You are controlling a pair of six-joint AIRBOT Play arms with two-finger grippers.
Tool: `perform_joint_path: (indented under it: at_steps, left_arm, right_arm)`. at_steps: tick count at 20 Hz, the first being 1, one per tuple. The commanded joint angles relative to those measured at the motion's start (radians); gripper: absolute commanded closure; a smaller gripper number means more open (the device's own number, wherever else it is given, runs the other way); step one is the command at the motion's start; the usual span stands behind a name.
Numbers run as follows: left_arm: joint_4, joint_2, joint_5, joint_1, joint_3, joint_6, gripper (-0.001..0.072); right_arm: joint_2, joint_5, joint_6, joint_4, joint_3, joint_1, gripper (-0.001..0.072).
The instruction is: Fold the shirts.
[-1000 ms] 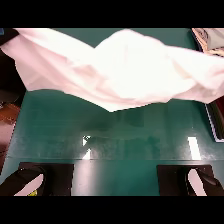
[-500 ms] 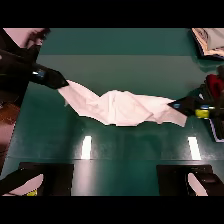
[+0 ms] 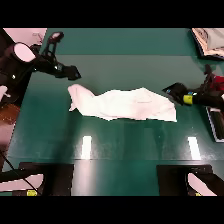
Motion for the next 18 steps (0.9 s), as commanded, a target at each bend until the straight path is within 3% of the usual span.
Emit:
perform_joint_path:
  at_steps: [1,4,7,10,14,18]
  left_arm:
    - [0.023,0.0,-0.149,0.064,0.083,-0.01,0.0153]
    - [0.015,0.026,-0.242,0.121,0.022,-0.037,0.0153]
    - [-0.082,0.064,-0.22,0.122,-0.198,-0.05,0.0153]
    - [-0.279,0.129,-0.064,0.109,-0.494,-0.051,0.0154]
    - [-0.293,0.24,0.166,-0.036,-0.769,-0.122,0.0154]
    - [-0.284,0.248,0.339,-0.14,-0.835,-0.212,0.0153]
  right_arm:
    - [-0.04,0.136,-0.072,-0.003,0.109,-0.128,0.0186]
    - [0.002,0.209,-0.106,-0.002,0.135,-0.234,0.0188]
    - [0.045,0.251,-0.131,-0.004,0.134,-0.299,0.0189]
    - [0.063,0.252,-0.132,-0.003,0.134,-0.317,0.0199]
    - [0.047,0.257,-0.131,0.003,0.134,-0.317,0.0199]
    - [0.025,0.307,-0.131,0.006,0.134,-0.317,0.0199]
